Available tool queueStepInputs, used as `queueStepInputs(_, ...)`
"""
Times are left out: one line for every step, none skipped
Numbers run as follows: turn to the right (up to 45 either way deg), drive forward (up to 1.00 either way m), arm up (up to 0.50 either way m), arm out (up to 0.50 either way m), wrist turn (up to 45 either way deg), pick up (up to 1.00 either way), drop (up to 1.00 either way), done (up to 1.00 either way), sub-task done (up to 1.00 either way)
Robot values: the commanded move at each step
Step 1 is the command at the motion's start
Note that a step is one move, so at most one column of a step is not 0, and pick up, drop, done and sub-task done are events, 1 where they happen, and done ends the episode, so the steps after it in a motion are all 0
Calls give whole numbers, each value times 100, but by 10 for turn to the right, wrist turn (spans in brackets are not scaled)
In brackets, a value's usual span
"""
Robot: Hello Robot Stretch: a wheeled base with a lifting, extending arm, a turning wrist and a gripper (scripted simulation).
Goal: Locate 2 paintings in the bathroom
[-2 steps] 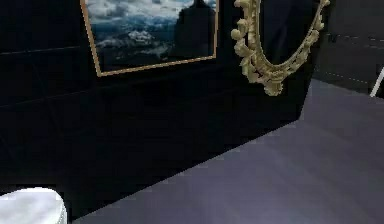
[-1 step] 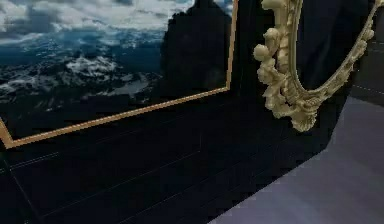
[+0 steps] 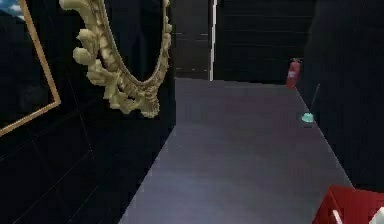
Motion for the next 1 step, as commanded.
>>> queueStepInputs(450, 0, 0, 0, 0, 0, 0, 0, 0)
